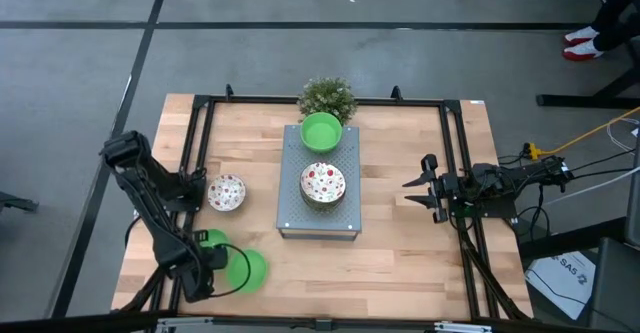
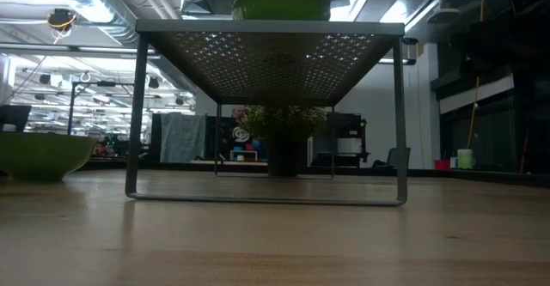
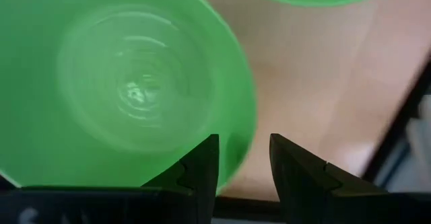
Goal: Pick & Place Mini bowls
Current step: Stack the green bowl on the green bowl on the shelf
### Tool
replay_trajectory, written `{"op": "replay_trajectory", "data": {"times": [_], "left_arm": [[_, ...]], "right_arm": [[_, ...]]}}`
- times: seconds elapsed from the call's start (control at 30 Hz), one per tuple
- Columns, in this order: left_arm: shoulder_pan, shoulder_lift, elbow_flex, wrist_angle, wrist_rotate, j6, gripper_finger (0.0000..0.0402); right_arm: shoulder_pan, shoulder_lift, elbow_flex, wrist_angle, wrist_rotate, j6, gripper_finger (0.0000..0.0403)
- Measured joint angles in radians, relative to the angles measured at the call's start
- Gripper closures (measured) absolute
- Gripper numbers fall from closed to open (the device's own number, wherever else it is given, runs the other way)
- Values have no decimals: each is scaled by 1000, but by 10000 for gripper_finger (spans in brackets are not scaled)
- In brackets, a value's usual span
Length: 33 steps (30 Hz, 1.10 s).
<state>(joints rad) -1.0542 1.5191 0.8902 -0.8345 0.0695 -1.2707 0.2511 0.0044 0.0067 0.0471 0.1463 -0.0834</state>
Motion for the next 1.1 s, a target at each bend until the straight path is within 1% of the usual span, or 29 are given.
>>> {"op": "replay_trajectory", "data": {"times": [0.2, 0.27, 0.37, 0.5, 0.53, 0.8, 1.1], "left_arm": [[0, 70, 0, 0, -8, 26, 278], [0, 79, 0, -1, -18, 28, 287], [0, 79, 7, -2, -53, 27, 317], [0, 79, 26, -2, -97, 28, 380], [0, 78, 31, -9, -105, 28, 389], [-8, 77, 61, -21, -122, 23, 397], [-54, 77, 141, -89, -178, -80, 399]], "right_arm": [[0, 0, 0, 0, 0, 0, 256], [0, 0, 0, 0, 0, 0, 256], [0, 0, 0, 0, 0, 0, 256], [0, 0, 0, 0, 0, 0, 256], [0, 0, 0, 0, 0, 0, 256], [0, 0, 0, 0, 0, 0, 256], [0, 0, 0, 0, 0, 0, 256]]}}
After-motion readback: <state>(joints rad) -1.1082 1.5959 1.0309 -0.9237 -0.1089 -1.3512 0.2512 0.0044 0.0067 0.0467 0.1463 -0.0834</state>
